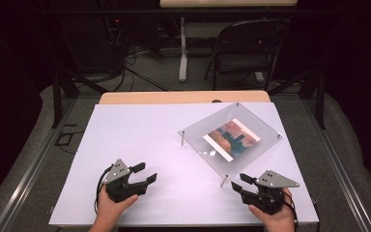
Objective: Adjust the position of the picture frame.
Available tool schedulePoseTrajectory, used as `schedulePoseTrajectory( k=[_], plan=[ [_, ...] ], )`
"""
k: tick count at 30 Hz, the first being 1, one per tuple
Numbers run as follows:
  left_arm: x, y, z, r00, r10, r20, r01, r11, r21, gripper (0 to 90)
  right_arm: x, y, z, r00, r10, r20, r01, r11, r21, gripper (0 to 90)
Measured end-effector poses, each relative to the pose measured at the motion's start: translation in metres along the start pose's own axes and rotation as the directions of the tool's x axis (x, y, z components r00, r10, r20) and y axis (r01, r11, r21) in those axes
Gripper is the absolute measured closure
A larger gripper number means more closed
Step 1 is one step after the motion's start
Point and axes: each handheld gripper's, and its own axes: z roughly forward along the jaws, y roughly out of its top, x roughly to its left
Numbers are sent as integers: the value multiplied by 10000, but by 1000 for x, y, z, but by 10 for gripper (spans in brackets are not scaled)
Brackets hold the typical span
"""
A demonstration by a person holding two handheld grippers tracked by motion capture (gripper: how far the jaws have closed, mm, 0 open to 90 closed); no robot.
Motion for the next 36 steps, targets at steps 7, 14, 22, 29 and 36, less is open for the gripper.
schedulePoseTrajectory(
  k=[7,14,22,29,36],
  plan=[
    [1,1,1,10000,-69,33,68,9999,103,372,0,-2,2,9999,-18,-131,18,10000,44,493],
    [1,2,2,9998,-186,-10,186,9997,186,375,0,-6,6,9999,139,-67,-136,9988,474,497],
    [3,9,15,9992,-343,217,327,9970,695,404,2,-6,4,9999,140,-98,-135,9986,520,517],
    [11,37,46,9982,-409,438,373,9961,798,458,2,-8,6,9998,172,-102,-165,9980,612,518],
    [19,55,92,9990,-184,409,131,9917,1282,536,1,-9,9,9994,285,-191,-269,9965,797,550]
  ],
)
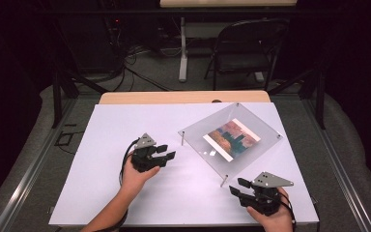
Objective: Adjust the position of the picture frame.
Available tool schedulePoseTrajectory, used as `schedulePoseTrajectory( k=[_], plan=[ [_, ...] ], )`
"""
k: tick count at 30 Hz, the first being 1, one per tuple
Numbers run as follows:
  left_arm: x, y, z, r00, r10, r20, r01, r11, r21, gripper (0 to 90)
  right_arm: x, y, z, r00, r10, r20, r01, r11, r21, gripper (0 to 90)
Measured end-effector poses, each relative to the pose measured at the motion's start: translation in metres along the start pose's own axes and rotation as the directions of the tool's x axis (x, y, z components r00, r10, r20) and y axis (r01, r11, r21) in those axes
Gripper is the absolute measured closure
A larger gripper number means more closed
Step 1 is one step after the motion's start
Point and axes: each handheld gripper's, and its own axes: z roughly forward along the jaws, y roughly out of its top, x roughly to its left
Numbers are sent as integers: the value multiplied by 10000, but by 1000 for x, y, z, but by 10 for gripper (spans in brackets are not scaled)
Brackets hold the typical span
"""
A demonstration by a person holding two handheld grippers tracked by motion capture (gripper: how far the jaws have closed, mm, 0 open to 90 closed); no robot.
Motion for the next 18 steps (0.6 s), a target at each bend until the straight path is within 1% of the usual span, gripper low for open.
schedulePoseTrajectory(
  k=[1,2,3,4,5,6,7,8,9,11,12,14,15,17,18],
  plan=[
    [0,0,0,10000,0,0,0,10000,0,541,0,0,0,10000,0,0,0,10000,0,550],
    [1,2,6,10000,68,-36,-67,9999,84,541,-2,-1,0,9998,194,-74,-193,9998,44,555],
    [2,5,15,9997,217,-149,-213,9993,306,542,-3,-1,0,9998,205,-73,-205,9998,56,558],
    [3,7,20,9997,227,-128,-221,9988,447,543,-3,-2,0,9997,232,-64,-231,9997,64,563],
    [4,8,24,9994,232,-245,-219,9984,521,553,-4,-2,0,9996,252,-103,-251,9997,66,567],
    [5,9,29,9996,150,-233,-137,9983,560,565,-4,-2,1,9996,271,-121,-271,9996,48,573],
    [6,10,34,9994,166,-312,-146,9979,638,571,-4,-3,1,9994,322,-144,-321,9995,79,577],
    [8,11,37,9993,183,-331,-161,9976,680,574,-4,-3,2,9995,266,-149,-266,9996,40,578],
    [8,11,37,9993,183,-331,-161,9976,680,576,-4,-3,2,9995,266,-149,-266,9996,40,578],
    [11,11,47,9989,184,-428,-150,9968,783,577,-3,-3,2,9995,275,-163,-273,9995,141,583],
    [11,11,47,9989,184,-428,-150,9968,783,578,-3,-3,2,9995,275,-163,-273,9995,141,583],
    [15,12,55,9986,136,-514,-93,9966,822,589,-3,-4,3,9994,273,-202,-270,9995,157,582],
    [15,12,55,9986,136,-514,-93,9966,822,592,-3,-4,3,9994,273,-202,-270,9995,157,582],
    [18,12,61,9984,123,-554,-79,9968,792,599,-4,-4,4,9992,337,-197,-333,9992,199,582],
    [20,14,65,9989,62,-463,-30,9977,676,602,-4,-4,4,9993,331,-191,-327,9992,218,583]
  ],
)
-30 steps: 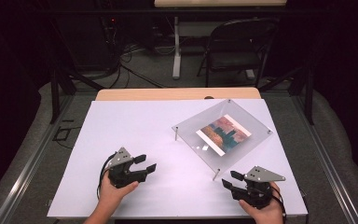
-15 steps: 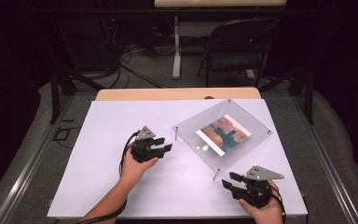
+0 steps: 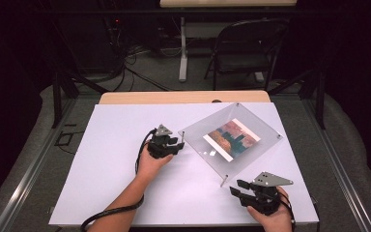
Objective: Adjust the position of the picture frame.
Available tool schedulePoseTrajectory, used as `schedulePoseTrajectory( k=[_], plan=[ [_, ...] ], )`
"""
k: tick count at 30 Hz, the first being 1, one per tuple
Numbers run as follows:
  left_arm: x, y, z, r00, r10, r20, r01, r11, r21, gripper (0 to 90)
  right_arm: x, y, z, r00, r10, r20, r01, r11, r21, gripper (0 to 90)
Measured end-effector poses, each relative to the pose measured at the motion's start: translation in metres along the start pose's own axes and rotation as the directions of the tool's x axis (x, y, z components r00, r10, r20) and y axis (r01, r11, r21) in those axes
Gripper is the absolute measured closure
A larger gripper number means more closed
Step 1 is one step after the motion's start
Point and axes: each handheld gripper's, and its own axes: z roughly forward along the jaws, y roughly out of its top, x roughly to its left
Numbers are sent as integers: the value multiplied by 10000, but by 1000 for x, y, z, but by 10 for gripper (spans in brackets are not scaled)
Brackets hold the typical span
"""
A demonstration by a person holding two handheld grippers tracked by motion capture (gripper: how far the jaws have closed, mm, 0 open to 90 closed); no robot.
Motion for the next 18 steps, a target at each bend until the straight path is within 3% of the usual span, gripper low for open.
schedulePoseTrajectory(
  k=[9,13,18],
  plan=[
    [0,6,20,10000,9,53,-10,10000,14,667,-2,-1,1,9998,192,34,-192,9998,31,607],
    [3,6,23,9999,-55,-108,55,10000,12,744,-3,-2,5,9997,255,39,-256,9995,177,617],
    [7,6,22,9997,-224,-4,224,9997,-26,822,-3,0,16,9999,164,-14,-164,9995,263,632]
  ],
)
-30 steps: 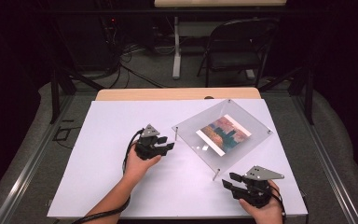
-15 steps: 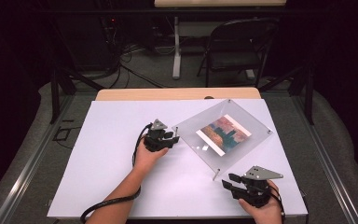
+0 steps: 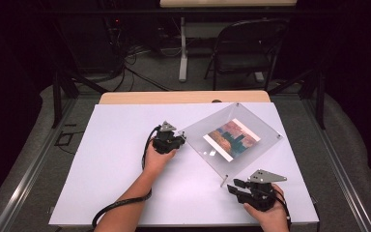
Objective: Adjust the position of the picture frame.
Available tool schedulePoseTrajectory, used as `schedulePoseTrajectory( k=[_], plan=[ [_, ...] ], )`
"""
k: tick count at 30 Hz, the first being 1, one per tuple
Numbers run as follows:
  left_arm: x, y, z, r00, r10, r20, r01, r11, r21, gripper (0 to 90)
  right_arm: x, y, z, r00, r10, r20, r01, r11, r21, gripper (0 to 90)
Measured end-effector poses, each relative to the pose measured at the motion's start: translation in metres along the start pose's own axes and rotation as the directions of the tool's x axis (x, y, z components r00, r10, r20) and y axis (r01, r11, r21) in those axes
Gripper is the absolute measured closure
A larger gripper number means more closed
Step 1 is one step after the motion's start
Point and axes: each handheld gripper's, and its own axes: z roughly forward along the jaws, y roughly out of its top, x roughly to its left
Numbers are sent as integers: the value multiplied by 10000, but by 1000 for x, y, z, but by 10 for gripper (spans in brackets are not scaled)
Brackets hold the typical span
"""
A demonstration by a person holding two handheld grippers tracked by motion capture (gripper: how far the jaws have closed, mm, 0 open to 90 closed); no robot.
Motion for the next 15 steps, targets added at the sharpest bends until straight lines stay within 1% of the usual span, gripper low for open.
schedulePoseTrajectory(
  k=[2,4,5,6,8,10,11,13,14,15],
  plan=[
    [0,1,0,10000,66,-10,-66,10000,60,827,-1,1,2,9999,70,-73,-70,10000,-44,640],
    [-1,2,0,9999,150,-69,-149,9998,115,831,-1,1,9,9999,41,-111,-39,9998,193,655],
    [-1,2,0,9999,150,-69,-149,9998,115,832,-1,1,9,9999,41,-111,-39,9998,193,655],
    [-2,3,-1,9998,166,-123,-164,9997,165,834,-1,1,12,9999,1,-141,4,9995,302,660],
    [-2,5,-2,9999,141,-44,-140,9997,176,834,0,1,14,9999,-9,-127,12,9996,291,662],
    [-4,7,-3,9998,178,-100,-175,9995,257,835,0,1,15,9999,-27,-161,31,9997,222,670],
    [-4,8,-4,9996,263,-112,-260,9992,320,837,0,1,15,9999,-13,-163,16,9998,188,674],
    [-4,8,-4,9996,266,-97,-262,9992,304,836,0,2,15,9998,-18,-191,21,9999,146,676],
    [-4,9,-5,9997,242,-7,-242,9988,421,836,0,2,14,9997,29,-230,-27,10000,92,683],
    [-4,9,-5,9997,242,-7,-242,9988,421,836,0,2,15,9997,50,-237,-48,10000,85,683]
  ],
)
